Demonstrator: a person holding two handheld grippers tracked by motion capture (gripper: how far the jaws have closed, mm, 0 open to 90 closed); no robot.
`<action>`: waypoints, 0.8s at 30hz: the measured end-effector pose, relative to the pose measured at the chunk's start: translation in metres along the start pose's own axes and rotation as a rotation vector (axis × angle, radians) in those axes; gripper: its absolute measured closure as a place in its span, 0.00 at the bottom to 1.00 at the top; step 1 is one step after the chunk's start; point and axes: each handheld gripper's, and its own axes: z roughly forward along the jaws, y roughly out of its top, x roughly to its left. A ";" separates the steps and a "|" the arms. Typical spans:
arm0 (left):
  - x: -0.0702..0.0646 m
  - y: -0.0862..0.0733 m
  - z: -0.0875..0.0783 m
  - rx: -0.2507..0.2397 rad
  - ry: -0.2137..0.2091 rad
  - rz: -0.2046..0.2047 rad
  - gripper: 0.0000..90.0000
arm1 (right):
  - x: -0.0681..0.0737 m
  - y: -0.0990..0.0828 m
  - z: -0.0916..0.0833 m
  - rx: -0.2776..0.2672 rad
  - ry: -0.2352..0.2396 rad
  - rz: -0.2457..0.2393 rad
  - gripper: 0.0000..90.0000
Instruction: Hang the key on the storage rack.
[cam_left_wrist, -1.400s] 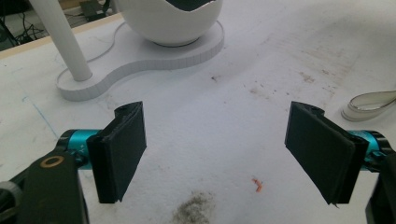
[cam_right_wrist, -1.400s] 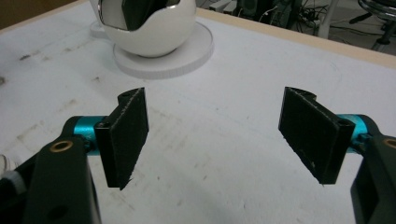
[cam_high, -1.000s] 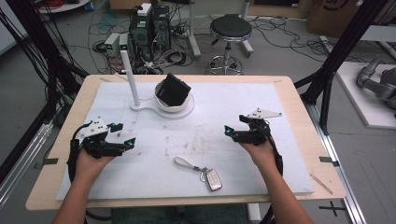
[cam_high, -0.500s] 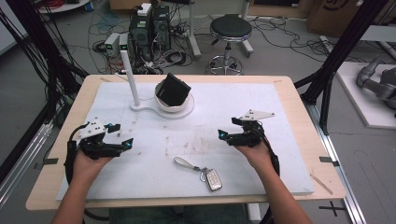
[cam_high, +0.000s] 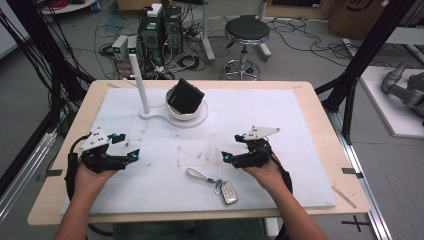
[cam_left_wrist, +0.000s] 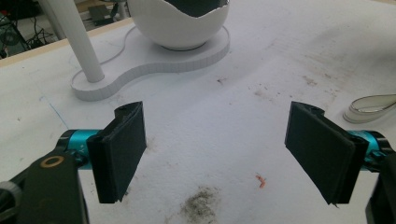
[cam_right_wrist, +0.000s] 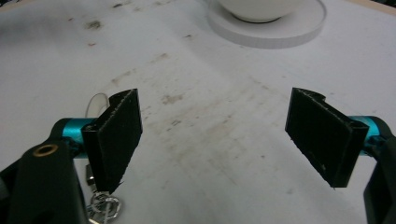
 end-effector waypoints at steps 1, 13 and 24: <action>0.000 0.000 0.001 0.001 -0.003 -0.001 0.23 | 0.004 -0.001 0.001 0.005 0.009 -0.002 0.21; 0.000 0.000 0.001 0.002 -0.001 0.000 0.23 | 0.030 -0.003 0.018 0.107 0.099 -0.098 0.21; 0.000 -0.001 0.002 0.008 -0.003 0.002 0.23 | 0.043 -0.007 0.033 0.219 0.169 -0.158 0.22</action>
